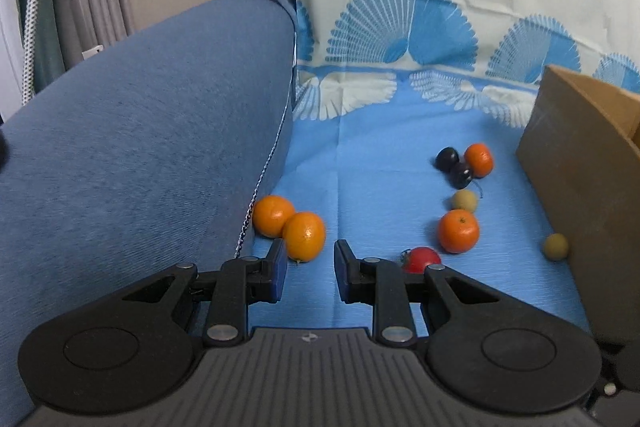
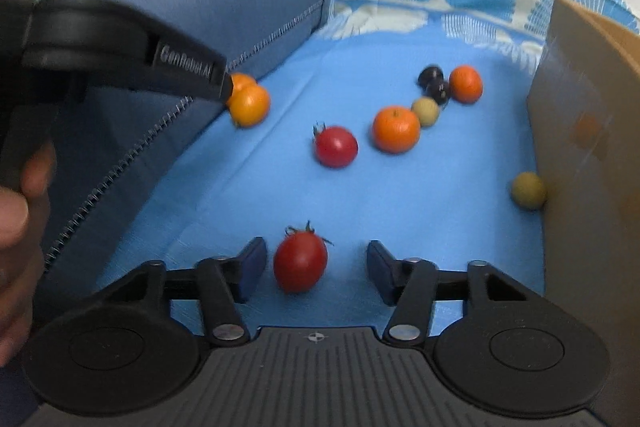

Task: Organize fruits
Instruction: 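Move the left tool to a mandarin while the right tool approaches a red tomato, then grasp the mandarin with the left tool while the right tool grasps the red tomato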

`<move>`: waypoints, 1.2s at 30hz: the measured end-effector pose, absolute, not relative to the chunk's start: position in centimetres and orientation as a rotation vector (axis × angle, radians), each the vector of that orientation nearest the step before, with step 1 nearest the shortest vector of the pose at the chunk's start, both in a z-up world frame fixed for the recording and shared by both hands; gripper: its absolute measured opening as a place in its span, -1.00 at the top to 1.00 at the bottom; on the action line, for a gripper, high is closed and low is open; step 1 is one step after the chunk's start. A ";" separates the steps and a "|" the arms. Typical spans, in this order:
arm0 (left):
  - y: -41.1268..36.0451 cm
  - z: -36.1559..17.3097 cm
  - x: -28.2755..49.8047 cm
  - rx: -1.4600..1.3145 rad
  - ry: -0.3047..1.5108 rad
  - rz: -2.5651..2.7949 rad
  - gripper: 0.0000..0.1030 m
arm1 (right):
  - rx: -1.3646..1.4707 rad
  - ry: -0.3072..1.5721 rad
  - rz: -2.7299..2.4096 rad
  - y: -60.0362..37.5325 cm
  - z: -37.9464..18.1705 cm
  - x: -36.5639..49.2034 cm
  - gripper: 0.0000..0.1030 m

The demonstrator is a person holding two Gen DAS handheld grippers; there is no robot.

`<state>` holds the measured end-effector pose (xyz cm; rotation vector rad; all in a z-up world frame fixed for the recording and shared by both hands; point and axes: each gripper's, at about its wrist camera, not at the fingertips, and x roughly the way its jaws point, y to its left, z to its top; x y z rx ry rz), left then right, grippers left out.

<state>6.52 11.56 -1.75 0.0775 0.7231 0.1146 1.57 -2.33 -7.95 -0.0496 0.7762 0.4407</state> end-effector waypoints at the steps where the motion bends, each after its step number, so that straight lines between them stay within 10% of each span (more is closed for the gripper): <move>1: 11.4 -2.1 7.0 0.083 0.728 0.117 0.37 | -0.046 0.774 0.446 -2.3 -8.1 1.5 0.28; 26: 11.6 -4.6 9.2 0.028 0.718 0.125 0.29 | -0.108 0.692 0.429 -3.1 -6.9 -0.2 0.41; 36: 12.1 -3.2 6.3 -0.203 0.980 -0.190 0.29 | -0.098 0.666 0.416 -5.5 -5.1 -2.7 0.42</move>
